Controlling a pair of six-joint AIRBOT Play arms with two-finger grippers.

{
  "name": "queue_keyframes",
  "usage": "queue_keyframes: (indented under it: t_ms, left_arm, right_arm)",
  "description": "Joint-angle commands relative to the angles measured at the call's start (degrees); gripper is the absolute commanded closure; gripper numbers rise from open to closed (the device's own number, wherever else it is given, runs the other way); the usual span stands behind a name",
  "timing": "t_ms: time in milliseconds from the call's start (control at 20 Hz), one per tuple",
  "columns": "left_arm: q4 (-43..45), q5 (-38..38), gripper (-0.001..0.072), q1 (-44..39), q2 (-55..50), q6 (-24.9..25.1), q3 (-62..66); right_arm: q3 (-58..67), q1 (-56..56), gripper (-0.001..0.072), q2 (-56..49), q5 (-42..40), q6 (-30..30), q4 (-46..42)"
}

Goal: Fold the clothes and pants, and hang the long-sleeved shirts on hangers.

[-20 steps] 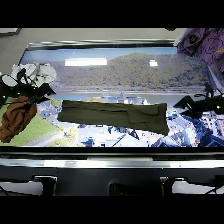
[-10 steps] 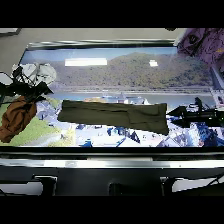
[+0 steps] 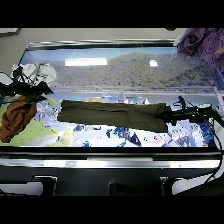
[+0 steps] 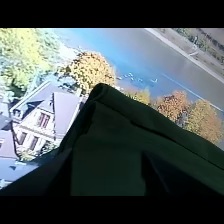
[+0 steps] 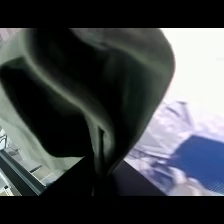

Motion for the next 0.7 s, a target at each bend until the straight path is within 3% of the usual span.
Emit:
queue_keyframes:
  t_ms: [0, 50, 350, 650]
  left_arm:
    - [-5.33, 0.02, 0.058, -0.98, -0.7, 0.42, 0.02]
    - [-6.1, 0.09, 0.0692, -2.29, -1.11, 0.44, 0.02]
    - [-13.2, 4.76, 0.0692, -19.52, -7.56, 0.33, 0.04]
    - [-37.86, 22.64, 0.0693, -40.06, -18.12, 0.37, 1.05]
  right_arm:
    - [1.16, 0.96, 0.0683, 4.22, -0.17, 5.99, -2.01]
    - [2.16, 0.96, 0.0683, 6.54, 0.17, 8.57, -4.66]
    - [13.73, 0.96, 0.0684, 17.16, 8.52, 21.75, -16.72]
    - [24.72, 0.96, 0.0684, 20.68, 16.44, 28.02, -22.27]
